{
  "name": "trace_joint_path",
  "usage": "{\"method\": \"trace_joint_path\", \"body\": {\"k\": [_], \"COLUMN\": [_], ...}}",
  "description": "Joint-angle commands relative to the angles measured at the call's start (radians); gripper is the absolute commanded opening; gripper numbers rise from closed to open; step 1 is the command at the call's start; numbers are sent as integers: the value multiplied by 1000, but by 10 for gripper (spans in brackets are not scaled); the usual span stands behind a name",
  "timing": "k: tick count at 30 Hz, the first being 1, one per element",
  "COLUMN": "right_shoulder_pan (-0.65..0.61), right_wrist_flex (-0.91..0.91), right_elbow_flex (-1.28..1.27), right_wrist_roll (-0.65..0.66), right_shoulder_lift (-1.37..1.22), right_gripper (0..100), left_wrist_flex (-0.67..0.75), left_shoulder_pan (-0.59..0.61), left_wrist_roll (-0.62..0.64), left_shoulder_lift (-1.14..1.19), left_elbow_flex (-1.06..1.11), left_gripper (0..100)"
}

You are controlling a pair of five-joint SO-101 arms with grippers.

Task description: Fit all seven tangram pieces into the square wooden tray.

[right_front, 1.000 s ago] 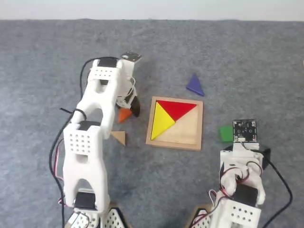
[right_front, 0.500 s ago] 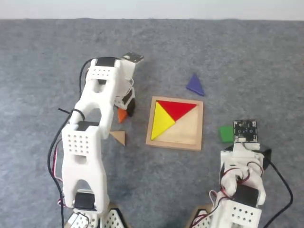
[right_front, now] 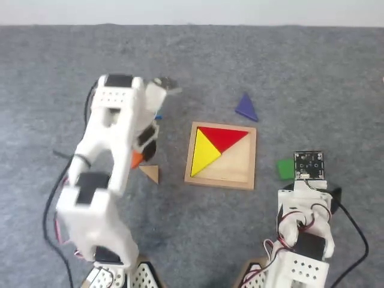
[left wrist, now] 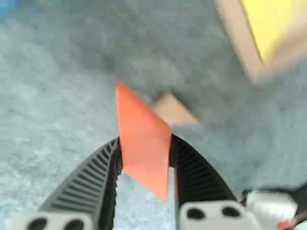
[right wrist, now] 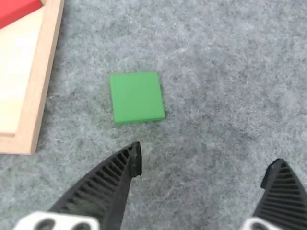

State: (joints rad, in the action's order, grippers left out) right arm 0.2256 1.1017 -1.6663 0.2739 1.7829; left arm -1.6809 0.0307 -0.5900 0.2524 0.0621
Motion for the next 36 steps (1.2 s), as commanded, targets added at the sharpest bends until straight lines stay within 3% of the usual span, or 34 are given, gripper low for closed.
{"method": "trace_joint_path", "body": {"k": [1, 4, 10, 22, 30, 36], "right_shoulder_pan": [10, 10, 10, 10, 10, 10], "right_wrist_flex": [-1, 1, 1, 1, 2, 1], "right_elbow_flex": [-18, -18, -18, -18, -18, -18], "right_wrist_roll": [11, 11, 11, 11, 11, 11], "right_shoulder_lift": [5, 5, 5, 4, 4, 4], "right_gripper": [391, 391, 391, 391, 391, 391], "left_wrist_flex": [98, 247, 400, 414, 612, 494], "left_shoulder_pan": [-26, -32, -29, -28, 5, 0], "left_wrist_roll": [-219, -239, -176, -170, -169, -173], "left_shoulder_lift": [-229, -262, -252, -252, -61, 92], "left_elbow_flex": [246, 340, 358, 384, 394, 228], "left_gripper": [11, 24, 193, 167, 160, 160]}}
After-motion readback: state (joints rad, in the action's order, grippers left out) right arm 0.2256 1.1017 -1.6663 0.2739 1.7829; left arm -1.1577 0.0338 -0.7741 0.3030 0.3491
